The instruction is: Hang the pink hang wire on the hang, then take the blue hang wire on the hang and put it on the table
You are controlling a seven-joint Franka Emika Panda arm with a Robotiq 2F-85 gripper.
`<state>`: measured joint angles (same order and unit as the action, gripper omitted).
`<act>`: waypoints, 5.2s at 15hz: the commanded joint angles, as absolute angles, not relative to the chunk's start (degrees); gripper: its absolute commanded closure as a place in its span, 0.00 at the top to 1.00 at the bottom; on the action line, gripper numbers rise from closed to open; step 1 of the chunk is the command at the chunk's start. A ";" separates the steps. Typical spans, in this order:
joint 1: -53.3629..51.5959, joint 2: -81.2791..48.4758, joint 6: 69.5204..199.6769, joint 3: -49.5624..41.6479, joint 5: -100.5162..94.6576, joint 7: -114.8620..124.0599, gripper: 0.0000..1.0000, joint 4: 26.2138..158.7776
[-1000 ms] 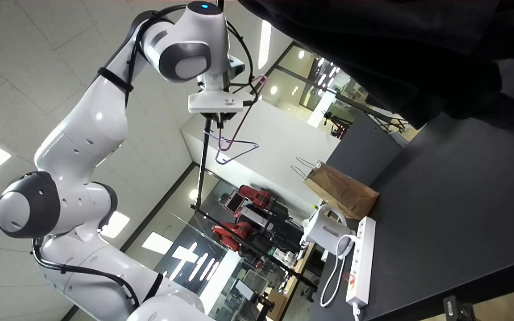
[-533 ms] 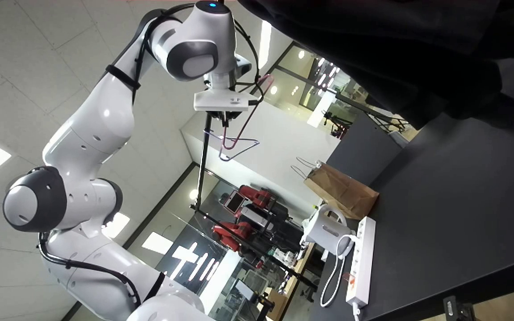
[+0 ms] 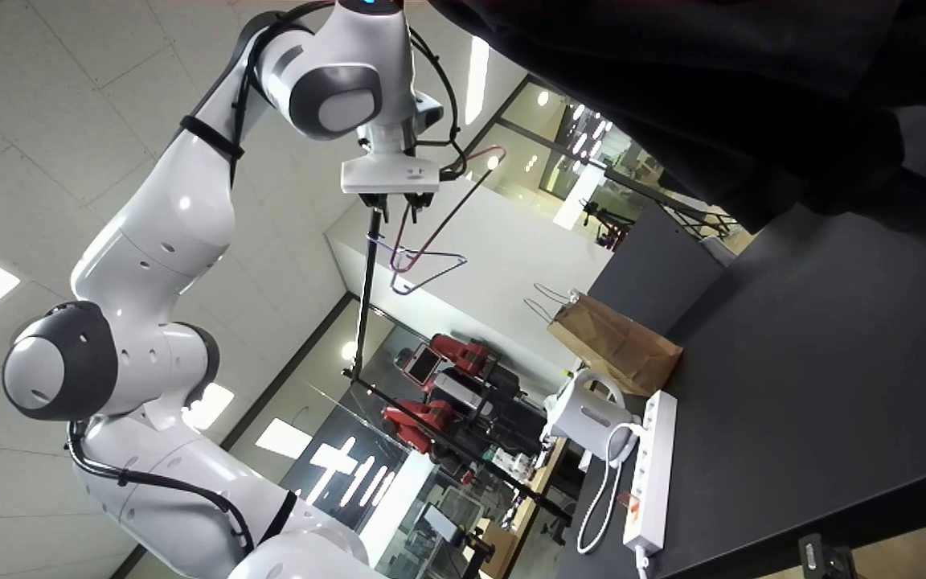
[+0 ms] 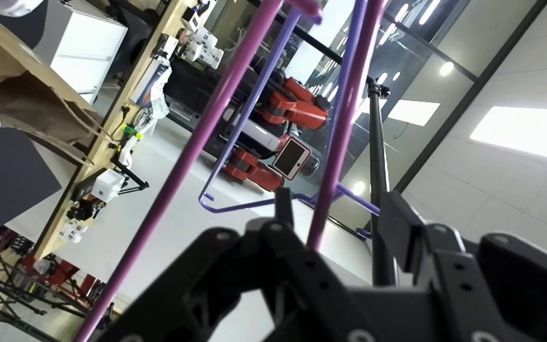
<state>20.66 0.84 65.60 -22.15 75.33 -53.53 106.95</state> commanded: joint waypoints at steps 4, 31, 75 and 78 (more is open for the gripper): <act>22.15 5.39 65.57 -22.68 63.97 -53.41 0.99 101.68; -0.36 39.16 134.70 -1.32 30.54 -53.01 1.00 130.26; -18.88 44.44 146.56 -15.45 24.08 -46.48 0.02 135.60; -21.14 43.68 150.38 -16.24 25.01 -46.82 0.02 135.78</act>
<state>-18.36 43.49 147.06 -15.08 23.75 -46.24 135.37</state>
